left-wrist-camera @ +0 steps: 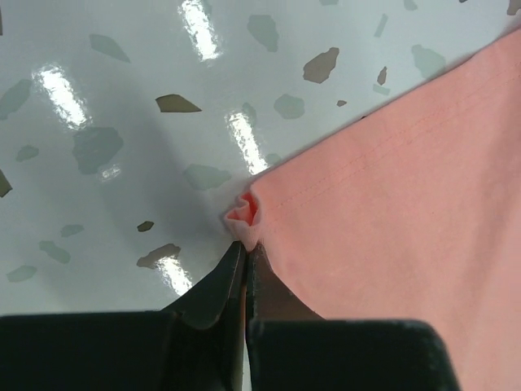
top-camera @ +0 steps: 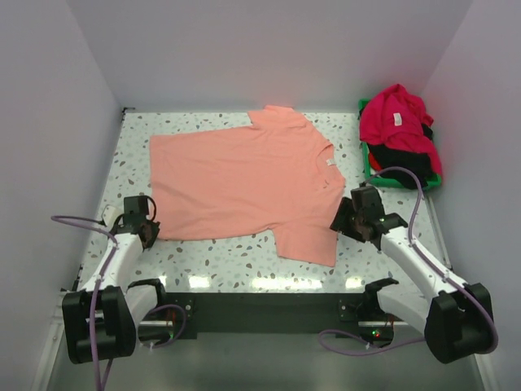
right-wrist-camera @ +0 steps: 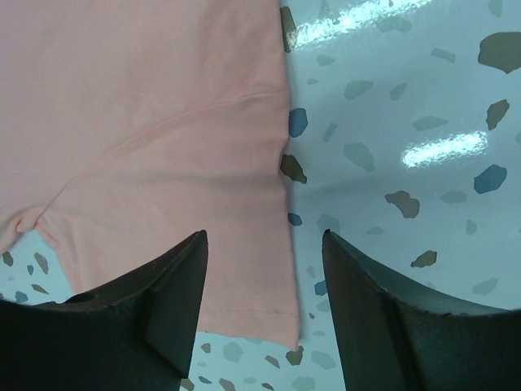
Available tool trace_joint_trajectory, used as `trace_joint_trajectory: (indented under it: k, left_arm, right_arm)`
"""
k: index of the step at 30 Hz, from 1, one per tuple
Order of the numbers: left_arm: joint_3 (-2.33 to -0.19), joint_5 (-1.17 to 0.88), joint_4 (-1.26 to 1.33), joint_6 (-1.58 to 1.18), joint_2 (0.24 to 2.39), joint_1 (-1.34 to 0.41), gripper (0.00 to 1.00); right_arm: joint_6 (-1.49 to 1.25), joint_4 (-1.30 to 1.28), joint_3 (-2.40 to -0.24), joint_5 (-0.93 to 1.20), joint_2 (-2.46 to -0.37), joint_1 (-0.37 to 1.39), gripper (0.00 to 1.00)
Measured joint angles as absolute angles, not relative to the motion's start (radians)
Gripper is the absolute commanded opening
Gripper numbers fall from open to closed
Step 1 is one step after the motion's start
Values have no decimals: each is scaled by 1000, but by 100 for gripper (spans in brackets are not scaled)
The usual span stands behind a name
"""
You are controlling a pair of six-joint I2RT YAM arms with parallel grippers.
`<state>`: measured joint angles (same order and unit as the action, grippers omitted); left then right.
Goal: Fold and stack the t-shirts
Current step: Fold the tshirt
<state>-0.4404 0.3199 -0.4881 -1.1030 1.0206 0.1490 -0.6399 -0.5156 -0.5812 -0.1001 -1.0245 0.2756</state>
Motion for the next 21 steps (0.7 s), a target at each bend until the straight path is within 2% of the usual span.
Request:
trace_joint_trajectory:
  k: [11,21]
  left_arm:
    - [-429,321,-399,-1077,1055,149,0]
    - [-427,308,-335,-1054,1078,149,0]
  right_arm:
    - [-720,-489,-469,-33,-1029,276,53]
    - [-818,-539,-400,-39,-876,352,50]
